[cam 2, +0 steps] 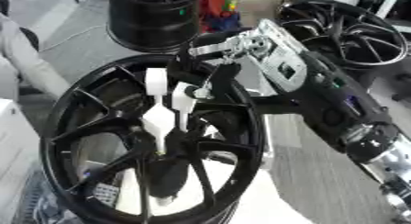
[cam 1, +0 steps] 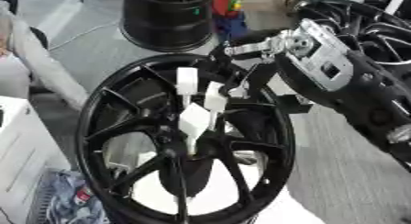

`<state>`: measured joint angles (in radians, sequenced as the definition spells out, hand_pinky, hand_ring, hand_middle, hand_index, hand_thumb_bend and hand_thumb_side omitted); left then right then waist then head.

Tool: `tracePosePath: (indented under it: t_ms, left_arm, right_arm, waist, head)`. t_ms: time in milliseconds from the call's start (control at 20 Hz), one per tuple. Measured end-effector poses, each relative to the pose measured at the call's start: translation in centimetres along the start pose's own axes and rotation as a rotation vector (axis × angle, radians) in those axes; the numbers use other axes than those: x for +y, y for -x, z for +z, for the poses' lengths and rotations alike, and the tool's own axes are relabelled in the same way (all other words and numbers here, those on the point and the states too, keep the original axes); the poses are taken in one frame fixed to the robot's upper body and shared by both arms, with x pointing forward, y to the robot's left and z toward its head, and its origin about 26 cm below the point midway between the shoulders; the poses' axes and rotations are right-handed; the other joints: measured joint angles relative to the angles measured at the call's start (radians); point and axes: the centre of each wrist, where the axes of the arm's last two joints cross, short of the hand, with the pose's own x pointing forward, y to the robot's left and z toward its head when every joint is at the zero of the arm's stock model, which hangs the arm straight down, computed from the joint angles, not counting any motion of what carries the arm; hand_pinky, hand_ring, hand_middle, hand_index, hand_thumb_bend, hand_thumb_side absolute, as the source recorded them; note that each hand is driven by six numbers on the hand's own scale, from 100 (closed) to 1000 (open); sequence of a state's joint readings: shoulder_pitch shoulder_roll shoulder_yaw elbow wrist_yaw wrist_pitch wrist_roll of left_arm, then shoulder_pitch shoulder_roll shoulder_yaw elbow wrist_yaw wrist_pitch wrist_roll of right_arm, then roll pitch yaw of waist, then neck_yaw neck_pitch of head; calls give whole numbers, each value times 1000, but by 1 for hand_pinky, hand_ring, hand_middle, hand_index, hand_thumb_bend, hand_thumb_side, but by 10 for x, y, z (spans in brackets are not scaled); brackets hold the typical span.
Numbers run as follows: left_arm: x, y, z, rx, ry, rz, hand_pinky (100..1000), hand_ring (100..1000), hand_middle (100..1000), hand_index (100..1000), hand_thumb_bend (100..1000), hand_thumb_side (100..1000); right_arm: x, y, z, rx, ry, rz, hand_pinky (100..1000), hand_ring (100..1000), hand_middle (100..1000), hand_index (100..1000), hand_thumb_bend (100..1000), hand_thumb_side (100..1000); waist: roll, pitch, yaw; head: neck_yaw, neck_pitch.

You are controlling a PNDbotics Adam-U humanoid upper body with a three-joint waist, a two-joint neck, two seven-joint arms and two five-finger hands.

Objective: Pull the pin out of the wheel hub.

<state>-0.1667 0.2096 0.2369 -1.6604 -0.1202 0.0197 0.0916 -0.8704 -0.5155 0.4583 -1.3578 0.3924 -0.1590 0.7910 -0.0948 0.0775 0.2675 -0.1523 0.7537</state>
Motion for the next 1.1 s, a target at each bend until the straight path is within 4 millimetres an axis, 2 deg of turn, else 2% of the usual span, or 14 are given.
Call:
tracePosePath:
  t_ms: [150,500,600,1100]
  left_arm:
    - [0,0,0,0,0,0,573,590,629,744,513,245]
    - [0,0,0,0,-1,0,574,590,629,744,513,245]
    - [0,0,0,0,-1,0,574,590,629,744,512,245]
    - [0,0,0,0,-1,0,575,590,629,744,511,245]
  right_arm:
    - [2,0,-1,-4,-11,3,808,821,826,911,229,245]
    - [3,-4,1,-26,-10,-4,797,812,821,912,265,354]
    - [2,-6,3,-30,0,-8,796,812,820,912,285,358]
    - [1,-11,2,-38,-17,-8,792,809,818,911,254,332]
  waist:
    - [1,0,-2]
    - [2,0,-10]
    - [2,0,-14]
    - [4,-2,-14]
  head:
    - [2,0]
    - [8,0]
    - [9,0]
    - [8,0]
